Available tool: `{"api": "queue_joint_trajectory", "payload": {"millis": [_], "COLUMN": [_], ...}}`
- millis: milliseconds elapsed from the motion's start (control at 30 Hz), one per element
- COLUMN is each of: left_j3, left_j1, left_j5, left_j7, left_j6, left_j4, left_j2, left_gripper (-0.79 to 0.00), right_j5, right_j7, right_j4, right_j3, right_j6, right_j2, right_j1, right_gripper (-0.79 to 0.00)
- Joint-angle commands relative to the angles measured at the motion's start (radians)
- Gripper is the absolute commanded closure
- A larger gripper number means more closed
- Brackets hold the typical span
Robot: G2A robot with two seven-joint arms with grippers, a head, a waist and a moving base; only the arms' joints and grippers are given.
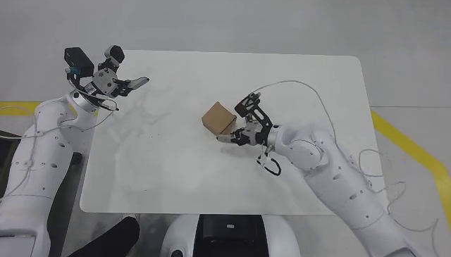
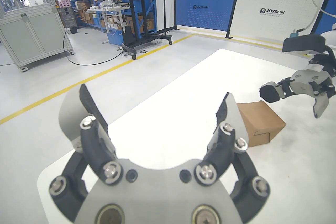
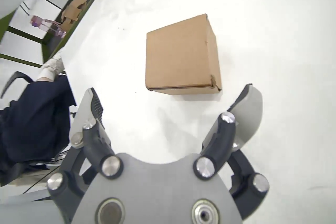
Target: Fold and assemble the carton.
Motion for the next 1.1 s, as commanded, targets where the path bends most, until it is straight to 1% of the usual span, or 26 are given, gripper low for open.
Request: {"api": "queue_joint_trajectory", "payload": {"millis": [0,467,733,900,1067], "left_j3": [0.0,0.0,0.0,0.0,0.0], "left_j1": [0.0,0.0,0.0,0.0,0.0], "left_j5": [0.0,0.0,0.0,0.0,0.0], "left_j7": [0.0,0.0,0.0,0.0,0.0], "left_j6": [0.0,0.0,0.0,0.0,0.0], "left_j4": [0.0,0.0,0.0,0.0,0.0], "left_j2": [0.0,0.0,0.0,0.0,0.0], "left_gripper": [-0.785,-0.785,-0.785,-0.785,-0.785], "right_j5": [-0.052,-0.239,-0.285,-0.288,-0.284], "right_j7": [-0.017,-0.103,-0.164,-0.173,-0.17], "right_j4": [-0.002,0.079,0.135,0.158,0.165], "right_j3": [-0.009,-0.095,-0.125,-0.13,-0.128], "right_j6": [0.002,-0.028,-0.015,-0.022,-0.054], "right_j2": [-0.001,-0.027,-0.047,-0.056,-0.06], "right_j1": [-0.004,0.051,0.076,0.085,0.086], "right_gripper": [-0.785,-0.785,-0.785,-0.785,-0.785]}}
